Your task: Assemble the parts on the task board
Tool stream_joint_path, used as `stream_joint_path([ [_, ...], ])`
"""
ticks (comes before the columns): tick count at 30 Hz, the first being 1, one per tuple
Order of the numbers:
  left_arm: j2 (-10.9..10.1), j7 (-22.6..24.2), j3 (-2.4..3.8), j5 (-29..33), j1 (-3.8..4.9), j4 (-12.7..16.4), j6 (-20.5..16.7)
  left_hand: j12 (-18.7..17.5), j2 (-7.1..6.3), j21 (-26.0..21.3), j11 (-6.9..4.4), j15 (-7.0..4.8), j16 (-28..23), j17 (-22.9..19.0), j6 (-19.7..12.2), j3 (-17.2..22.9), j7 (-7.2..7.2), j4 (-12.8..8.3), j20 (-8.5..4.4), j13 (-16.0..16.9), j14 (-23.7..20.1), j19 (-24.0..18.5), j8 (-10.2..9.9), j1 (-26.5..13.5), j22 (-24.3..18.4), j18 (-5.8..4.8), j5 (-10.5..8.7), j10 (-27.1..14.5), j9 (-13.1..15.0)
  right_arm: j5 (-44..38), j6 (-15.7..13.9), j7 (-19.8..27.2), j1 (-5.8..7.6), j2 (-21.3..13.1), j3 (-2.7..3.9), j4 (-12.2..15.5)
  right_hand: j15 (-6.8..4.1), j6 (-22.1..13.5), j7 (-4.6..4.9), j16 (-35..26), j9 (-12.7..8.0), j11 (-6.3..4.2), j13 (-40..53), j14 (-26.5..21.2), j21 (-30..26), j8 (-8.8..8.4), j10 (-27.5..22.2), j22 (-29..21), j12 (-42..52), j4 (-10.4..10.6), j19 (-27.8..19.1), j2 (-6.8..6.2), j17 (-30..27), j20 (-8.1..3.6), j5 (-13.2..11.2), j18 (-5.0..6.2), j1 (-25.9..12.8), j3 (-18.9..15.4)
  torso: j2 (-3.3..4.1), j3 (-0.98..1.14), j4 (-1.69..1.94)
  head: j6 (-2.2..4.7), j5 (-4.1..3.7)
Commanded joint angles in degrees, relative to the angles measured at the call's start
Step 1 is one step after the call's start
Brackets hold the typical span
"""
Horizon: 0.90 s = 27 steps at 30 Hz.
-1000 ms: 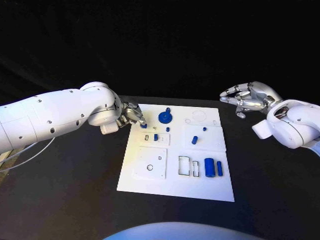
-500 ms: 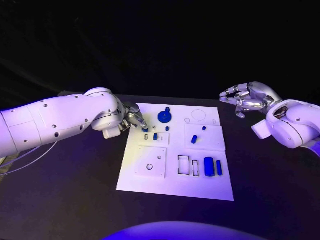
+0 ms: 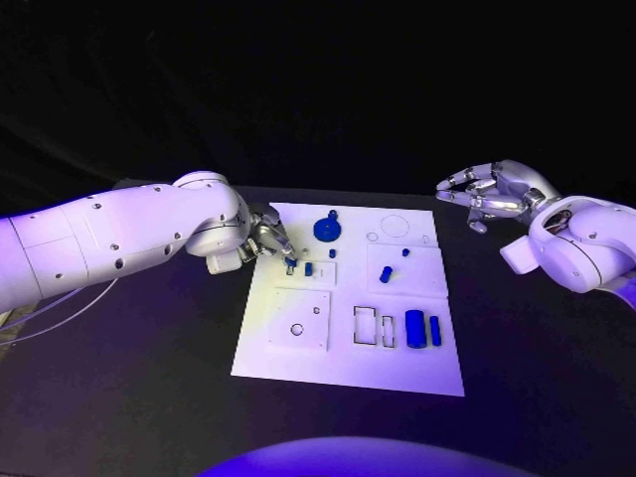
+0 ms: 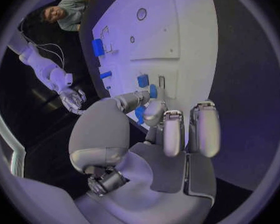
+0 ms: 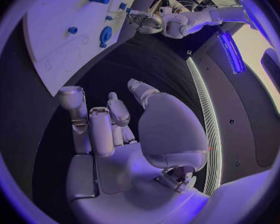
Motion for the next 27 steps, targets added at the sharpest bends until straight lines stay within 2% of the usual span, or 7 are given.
stream_joint_path([
  [1,0.3,-1.5,0.02,-0.3,0.01,-0.3,3.5,-0.2,0.13,-0.3,-0.24,-0.41,0.4,15.1,4.2,-0.6,-3.91,0.0,-0.44,-0.2,6.1,0.0,13.9,0.6,1.4,-0.78,0.06,0.3,11.2,0.0,0.7,0.4,-0.03,0.0,0.0,0.1,-0.32,-0.5,0.05,-0.3,0.1,-0.06,-0.1,1.1,-0.2,0.17,0.2,-0.1,-0.1,0.4,-0.2,-0.09,-0.1,-0.11,0.3,1.16,0.2,0.0,-0.05,0.02,0.08,-0.13,-0.01],
  [9,0.8,-2.4,0.01,-1.9,0.02,-0.9,4.7,-0.7,0.92,-0.2,-0.34,-0.47,0.4,15.1,4.9,-4.0,-4.07,1.3,-0.55,-0.9,6.1,0.1,13.2,0.5,1.5,-0.83,-1.57,0.4,11.8,0.0,0.6,0.4,-0.03,-0.1,0.0,0.2,-0.32,-0.5,0.05,-0.3,0.1,-0.06,-0.1,1.1,-0.2,0.17,0.2,-0.1,-0.1,0.4,-0.2,-0.09,-0.1,-0.11,0.3,1.16,0.2,0.0,-0.02,-0.01,0.1,-0.11,0.05],
  [11,0.9,-2.5,0.01,-2.4,0.02,-1.1,4.8,-0.9,1.56,-0.3,-0.44,-0.52,0.4,15.1,5.2,-5.2,-4.19,1.6,-0.58,-1.2,6.1,0.1,12.6,1.2,1.5,-0.82,-6.65,0.5,12.1,0.0,0.6,0.4,-0.03,-0.1,0.0,0.2,-0.32,-0.5,0.05,-0.3,0.1,-0.06,-0.1,1.1,-0.2,0.17,0.2,-0.1,-0.1,0.4,-0.2,-0.09,-0.1,-0.11,0.3,1.16,0.2,0.0,0.0,-0.02,0.1,-0.12,0.11],
  [12,1.0,-2.4,0.01,-2.7,0.02,-1.1,4.7,-1.0,1.63,-0.3,-0.43,-0.53,0.4,15.1,5.2,-5.3,-4.2,1.6,-0.59,-1.2,6.1,0.1,12.5,1.4,1.5,-0.83,-7.77,0.5,12.1,0.0,0.6,0.4,-0.03,0.0,0.0,0.2,-0.32,-0.5,0.05,-0.3,0.1,-0.06,-0.1,1.1,-0.2,0.17,0.2,-0.1,-0.1,0.4,-0.2,-0.09,-0.1,-0.11,0.3,1.16,0.2,0.0,-0.01,-0.02,0.08,-0.09,0.14],
  [27,1.6,-1.9,0.0,-5.5,0.01,-1.0,3.6,-0.5,1.8,-0.3,-0.52,-0.54,0.4,15.1,5.8,-5.4,-4.35,1.5,-0.59,-0.3,6.1,0.1,12.4,2.0,1.5,-0.83,-7.96,1.0,12.3,0.0,0.7,0.3,-0.03,-0.1,0.0,0.2,-0.33,-0.5,0.05,-0.3,0.1,-0.06,0.0,1.1,-0.3,0.25,0.2,0.0,-0.1,0.5,-0.1,-0.08,0.0,-0.12,0.3,1.14,0.3,0.0,0.0,-0.05,0.08,-0.12,-0.14],
])
